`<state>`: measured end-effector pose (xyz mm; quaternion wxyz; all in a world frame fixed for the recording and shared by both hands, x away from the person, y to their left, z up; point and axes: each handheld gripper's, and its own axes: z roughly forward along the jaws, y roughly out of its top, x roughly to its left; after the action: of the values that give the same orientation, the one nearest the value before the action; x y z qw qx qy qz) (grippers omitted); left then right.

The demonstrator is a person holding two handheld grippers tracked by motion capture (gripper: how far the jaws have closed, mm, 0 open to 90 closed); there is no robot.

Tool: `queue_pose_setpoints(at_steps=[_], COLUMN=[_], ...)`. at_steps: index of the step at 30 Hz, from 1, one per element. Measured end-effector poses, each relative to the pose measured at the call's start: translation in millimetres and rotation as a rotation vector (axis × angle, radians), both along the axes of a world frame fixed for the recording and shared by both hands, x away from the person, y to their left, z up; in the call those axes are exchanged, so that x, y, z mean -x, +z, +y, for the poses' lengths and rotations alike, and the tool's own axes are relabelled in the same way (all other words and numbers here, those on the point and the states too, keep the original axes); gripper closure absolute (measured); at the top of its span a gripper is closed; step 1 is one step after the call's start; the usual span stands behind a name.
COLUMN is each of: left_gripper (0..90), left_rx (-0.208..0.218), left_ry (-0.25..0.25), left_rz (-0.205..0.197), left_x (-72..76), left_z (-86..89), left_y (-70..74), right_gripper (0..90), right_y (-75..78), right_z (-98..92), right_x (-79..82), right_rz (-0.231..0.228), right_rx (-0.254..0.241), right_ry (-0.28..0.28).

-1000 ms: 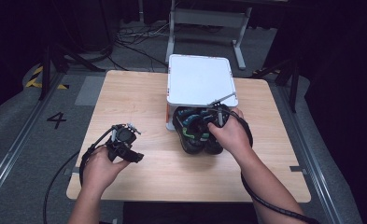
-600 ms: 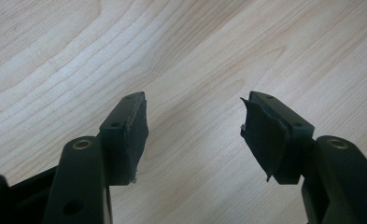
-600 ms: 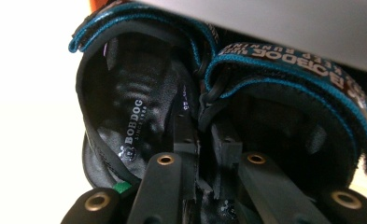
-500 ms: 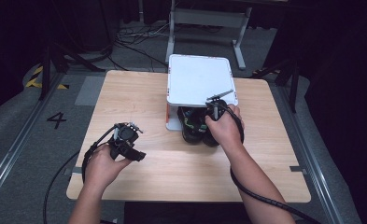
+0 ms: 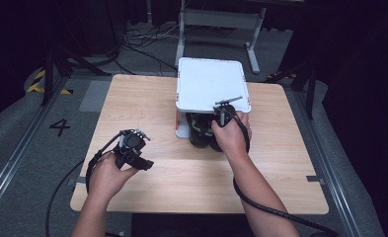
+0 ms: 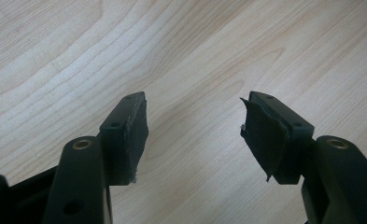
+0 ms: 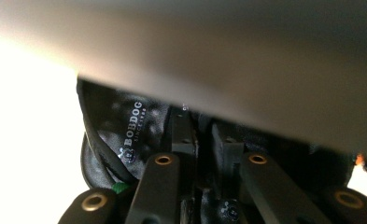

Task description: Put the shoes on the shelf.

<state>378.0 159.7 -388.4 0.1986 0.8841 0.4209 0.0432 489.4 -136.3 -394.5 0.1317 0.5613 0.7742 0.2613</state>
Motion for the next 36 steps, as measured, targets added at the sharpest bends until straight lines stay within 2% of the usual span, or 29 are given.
queue_pose_setpoints(at_steps=[1, 3, 4, 6, 7, 8, 9, 14, 17, 21, 23, 24, 26, 27, 30, 31, 33, 34, 36], left_gripper=[39.8, 39.8, 39.9, 39.9, 39.9, 39.9, 39.9, 39.9, 39.9, 40.0, 40.1, 40.5, 40.6, 40.7, 40.8, 40.8, 40.9, 41.0, 41.1], left_rx=[-0.002, 0.0, -0.001, 0.0, -0.001, -0.002, -0.003, -0.002, -0.007, -0.007, 0.008, 0.003, -0.005, -0.001, -0.011, -0.015, -0.017, -0.016, -0.014], left_ry=[-0.002, -0.001, -0.003, -0.004, -0.003, -0.005, -0.005, -0.016, -0.029, -0.054, -0.064, -0.066, -0.064, -0.06, -0.075, -0.082, -0.084, -0.084, -0.088], left_rz=[-0.002, -0.003, -0.004, -0.004, -0.003, -0.002, -0.002, -0.008, -0.009, -0.013, -0.014, -0.014, -0.023, -0.021, -0.036, -0.043, -0.041, -0.045, -0.042], left_x=[-0.1, 0.1, 0.0, -0.2, -0.4, -0.8, -1.2, -5.1, -8.1, -11.2, -12.0, -12.7, -13.0, -12.0, -9.3, -8.6, -7.5, -7.2, -6.6], left_z=[0.0, -0.4, -0.5, -1.1, -1.6, -2.2, -2.7, -8.5, -14.1, -21.6, -24.9, -26.2, -29.2, -31.4, -38.3, -39.9, -42.6, -44.5, -48.6], left_y=[0.4, 0.8, 0.9, 0.7, 0.6, 0.6, 0.6, 2.9, 3.8, 4.1, 5.5, 6.6, 8.7, 9.8, 13.5, 14.4, 15.2, 15.1, 14.5], right_gripper=[78.2, 66.1, 60.0, 56.2, 50.5, 48.1, 47.3, 41.0, 40.9, 41.3, 42.5, 43.6, 46.5, 45.0, 44.5, 44.5, 44.2, 43.8, 43.2], right_y=[-0.7, -2.8, -2.3, -1.4, -0.4, 0.9, 4.4, 21.2, 33.8, 46.2, 49.8, 50.6, 51.0, 51.7, 55.2, 56.3, 56.5, 55.7, 52.4], right_z=[1.6, 2.4, 1.2, -1.5, -2.8, -4.7, -8.7, -22.4, -27.8, -39.0, -45.7, -50.1, -60.1, -65.3, -80.8, -85.3, -94.3, -97.0, -104.8], right_x=[0.6, 1.5, 1.8, 2.4, 3.1, 4.7, 7.0, 18.3, 31.1, 44.0, 48.9, 51.0, 55.6, 58.0, 66.5, 70.9, 78.3, 80.0, 84.7], right_rz=[-0.01, -0.053, -0.064, -0.048, -0.061, -0.1, -0.12, -0.164, -0.183, -0.181, -0.189, -0.186, -0.175, -0.172, -0.219, -0.23, -0.214, -0.217, -0.171], right_rx=[0.013, -0.002, -0.028, -0.051, -0.046, -0.044, -0.047, -0.072, -0.077, -0.1, -0.14, -0.146, -0.144, -0.143, -0.088, -0.085, -0.117, -0.11, -0.067], right_ry=[0.005, 0.005, 0.008, 0.021, 0.031, 0.039, 0.053, 0.105, 0.156, 0.223, 0.245, 0.25, 0.248, 0.249, 0.295, 0.32, 0.355, 0.381, 0.433])
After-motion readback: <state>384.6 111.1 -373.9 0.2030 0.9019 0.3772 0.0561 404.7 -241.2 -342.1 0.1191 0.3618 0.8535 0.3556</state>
